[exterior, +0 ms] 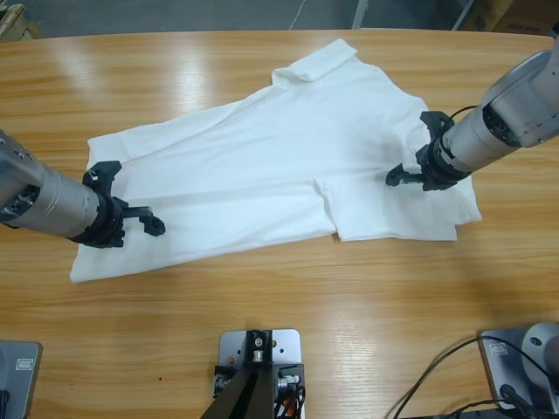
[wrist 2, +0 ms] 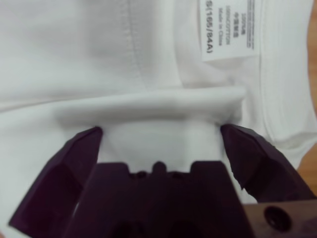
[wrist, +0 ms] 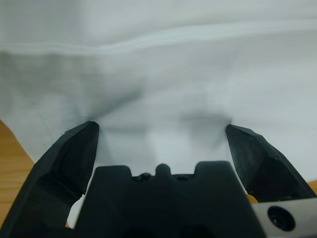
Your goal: Fold clothes
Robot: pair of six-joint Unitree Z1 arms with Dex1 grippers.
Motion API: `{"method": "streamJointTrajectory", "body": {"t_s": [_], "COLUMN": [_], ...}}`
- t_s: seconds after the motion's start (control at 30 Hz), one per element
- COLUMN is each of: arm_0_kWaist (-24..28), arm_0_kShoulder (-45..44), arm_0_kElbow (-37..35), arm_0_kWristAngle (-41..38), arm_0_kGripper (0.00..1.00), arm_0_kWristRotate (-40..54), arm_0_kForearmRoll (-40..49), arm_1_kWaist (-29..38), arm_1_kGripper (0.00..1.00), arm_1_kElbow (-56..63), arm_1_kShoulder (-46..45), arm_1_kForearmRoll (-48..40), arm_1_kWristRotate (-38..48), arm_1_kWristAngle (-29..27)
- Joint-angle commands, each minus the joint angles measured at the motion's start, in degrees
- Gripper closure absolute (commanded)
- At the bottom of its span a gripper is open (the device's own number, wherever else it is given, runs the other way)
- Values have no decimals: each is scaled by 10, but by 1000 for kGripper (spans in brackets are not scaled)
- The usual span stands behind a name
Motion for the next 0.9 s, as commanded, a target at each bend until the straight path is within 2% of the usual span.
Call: {"method": "streamJointTrajectory", "body": {"t_s": [0.03,0.17,0.37,0.57,0.67,0.73,0.8,0.9], "arm_0_kWaist": [-55,-72,-131,-152,-152,-152,-148,-102], "arm_0_kShoulder": [17,-11,-43,-46,-62,-96,-122,-149], "arm_0_kElbow": [57,65,66,74,74,72,64,31], "arm_0_kWristAngle": [2,2,-5,-6,2,16,21,37], "arm_0_kGripper": [32,32,32,32,32,32,32,32], "arm_0_kWristRotate": [-20,-20,-64,-86,-97,-100,-100,-90], "arm_0_kForearmRoll": [38,53,115,116,117,120,120,105], "arm_1_kWaist": [54,92,148,164,164,164,164,137], "arm_1_kGripper": [27,27,0,0,0,0,0,0], "arm_1_kElbow": [118,125,123,119,119,98,56,0], "arm_1_kShoulder": [-5,-56,-70,-79,-107,-161,-204,-219], "arm_1_kForearmRoll": [37,80,141,176,176,192,220,205], "arm_1_kWristRotate": [66,96,148,158,164,151,116,17], "arm_1_kWristAngle": [32,48,68,63,42,10,-31,-63]}}
